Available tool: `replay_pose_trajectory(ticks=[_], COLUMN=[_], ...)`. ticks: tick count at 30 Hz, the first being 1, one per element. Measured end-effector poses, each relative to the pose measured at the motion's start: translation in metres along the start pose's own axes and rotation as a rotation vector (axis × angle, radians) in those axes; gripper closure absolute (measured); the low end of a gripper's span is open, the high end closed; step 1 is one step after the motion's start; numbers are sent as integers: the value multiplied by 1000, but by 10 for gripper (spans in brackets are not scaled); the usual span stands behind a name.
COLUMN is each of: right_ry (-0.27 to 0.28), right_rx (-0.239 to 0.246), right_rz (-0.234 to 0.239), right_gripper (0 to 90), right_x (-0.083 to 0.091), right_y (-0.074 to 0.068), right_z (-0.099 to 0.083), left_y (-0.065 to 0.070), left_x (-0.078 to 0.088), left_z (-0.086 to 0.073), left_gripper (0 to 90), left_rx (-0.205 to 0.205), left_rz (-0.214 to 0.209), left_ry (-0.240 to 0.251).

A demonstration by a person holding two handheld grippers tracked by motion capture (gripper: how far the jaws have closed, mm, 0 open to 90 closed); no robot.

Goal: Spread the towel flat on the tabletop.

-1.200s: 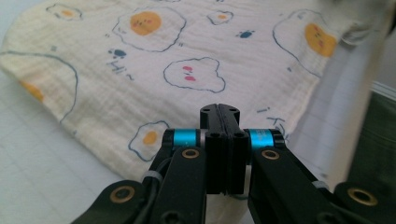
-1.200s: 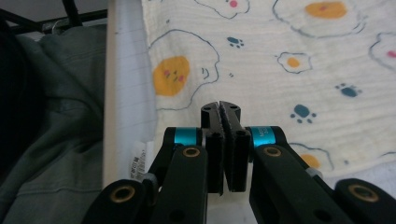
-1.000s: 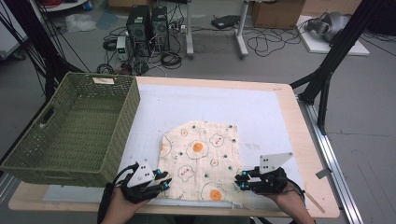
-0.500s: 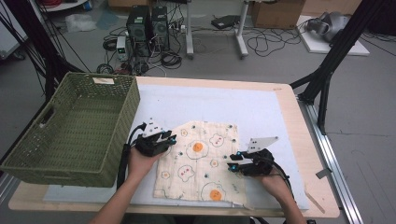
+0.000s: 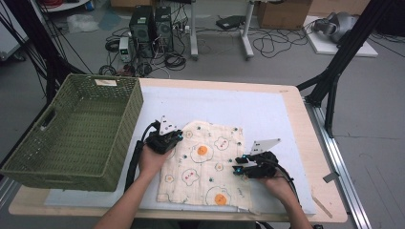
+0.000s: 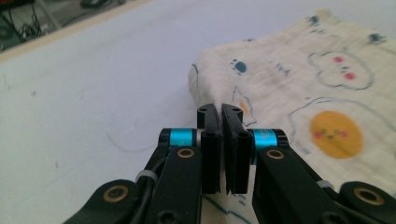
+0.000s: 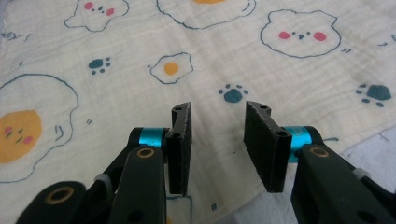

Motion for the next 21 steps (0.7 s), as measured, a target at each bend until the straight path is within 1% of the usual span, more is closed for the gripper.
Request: replay_pose_trajectory(ticks=[1,2,3,4,5,6,7,9,10,11,13,14,15,16,17,19,20,21], right_ry=[0,-4,-4,-6,-8,-9,-8,-10,-8,-7,-9,-9,-7,-8,-9,-12,-12,-12], right_rx=[0,1,4,3,6,8,8,6,11,9,7,7,10,9,12,10,11,11], right_rz=[-1,-1,-5,-3,-5,-9,-8,-6,-9,-8,-7,-7,-9,-8,-10,-10,-11,-11], right_gripper=[617,617,617,616,616,616,616,615,615,614,614,614,614,614,614,613,612,610], right_x=[0,1,1,1,1,1,1,1,1,1,1,1,1,0,0,0,0,0], right_y=[0,-1,-1,-2,-2,-2,-2,-2,-2,-2,-2,-2,-2,-2,-2,-2,-2,-2], right_z=[0,0,0,0,0,0,0,0,0,0,0,0,0,0,1,1,1,1], left_y=[4,7,11,13,17,20,22,22,21,20,18,17,17,18,19,24,27,28], left_x=[1,1,1,0,-2,-3,-4,-6,-8,-9,-13,-14,-16,-17,-18,-19,-19,-19], left_z=[-1,-3,-6,-9,-12,-15,-17,-19,-19,-20,-21,-22,-22,-23,-23,-23,-22,-21], left_gripper=[854,839,805,771,744,727,727,728,743,761,760,749,718,710,738,844,870,877], left_rx=[-28,-36,-25,-27,-32,-29,-26,-26,-7,0,7,8,9,-1,-13,-48,-72,-89], left_rz=[-16,-51,-107,-160,-196,-226,-258,-264,-279,-276,-257,-242,-219,-207,-190,-159,-142,-122], left_ry=[-25,-46,-69,-101,-128,-146,-160,-183,-183,-185,-194,-200,-200,-196,-183,-174,-176,-174])
Point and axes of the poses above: each handheld gripper's, and its own axes: x roughly backward along the jaws, z roughly out of its top, y roughly to its right, the point moved 2 cm from there along -x, roughly forward along the jaws, and after that the axes turned 12 degrees about x, right-handed, at the moved point
